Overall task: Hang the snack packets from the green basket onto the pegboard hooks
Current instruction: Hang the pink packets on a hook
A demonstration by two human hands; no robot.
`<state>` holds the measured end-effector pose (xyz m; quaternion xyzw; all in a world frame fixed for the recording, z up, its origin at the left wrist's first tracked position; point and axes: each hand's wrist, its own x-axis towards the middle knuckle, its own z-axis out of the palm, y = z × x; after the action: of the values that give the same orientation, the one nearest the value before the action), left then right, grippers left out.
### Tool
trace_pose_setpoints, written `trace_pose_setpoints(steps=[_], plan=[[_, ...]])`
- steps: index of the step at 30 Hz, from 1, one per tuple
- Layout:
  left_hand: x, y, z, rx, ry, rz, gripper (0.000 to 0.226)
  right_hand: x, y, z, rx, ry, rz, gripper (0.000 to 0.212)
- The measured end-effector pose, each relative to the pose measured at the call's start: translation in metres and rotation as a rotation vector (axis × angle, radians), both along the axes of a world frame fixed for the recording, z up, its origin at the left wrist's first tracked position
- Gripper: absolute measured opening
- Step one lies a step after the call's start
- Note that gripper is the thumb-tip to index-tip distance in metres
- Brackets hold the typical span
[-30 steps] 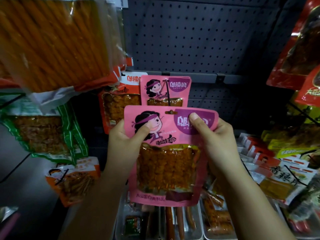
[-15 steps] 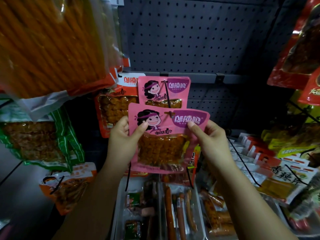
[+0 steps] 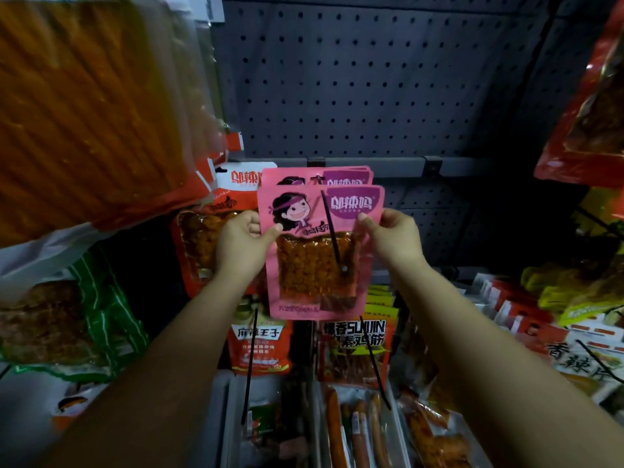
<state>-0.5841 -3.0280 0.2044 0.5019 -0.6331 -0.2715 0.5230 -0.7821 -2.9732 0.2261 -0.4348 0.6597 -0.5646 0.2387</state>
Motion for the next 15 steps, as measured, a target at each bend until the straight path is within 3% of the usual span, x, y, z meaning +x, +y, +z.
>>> trace_pose_setpoints(steps=[8,15], plan=[[-0.016,-0.038,0.008,0.075,-0.078,0.131,0.014,-0.015,-0.050,0.006,0.067,0.109,-0.129,0.026],[-0.023,-0.036,0.001,0.045,-0.085,0.215,0.020,-0.015,-0.054,-0.012,0.079,-0.041,-0.112,0.035]])
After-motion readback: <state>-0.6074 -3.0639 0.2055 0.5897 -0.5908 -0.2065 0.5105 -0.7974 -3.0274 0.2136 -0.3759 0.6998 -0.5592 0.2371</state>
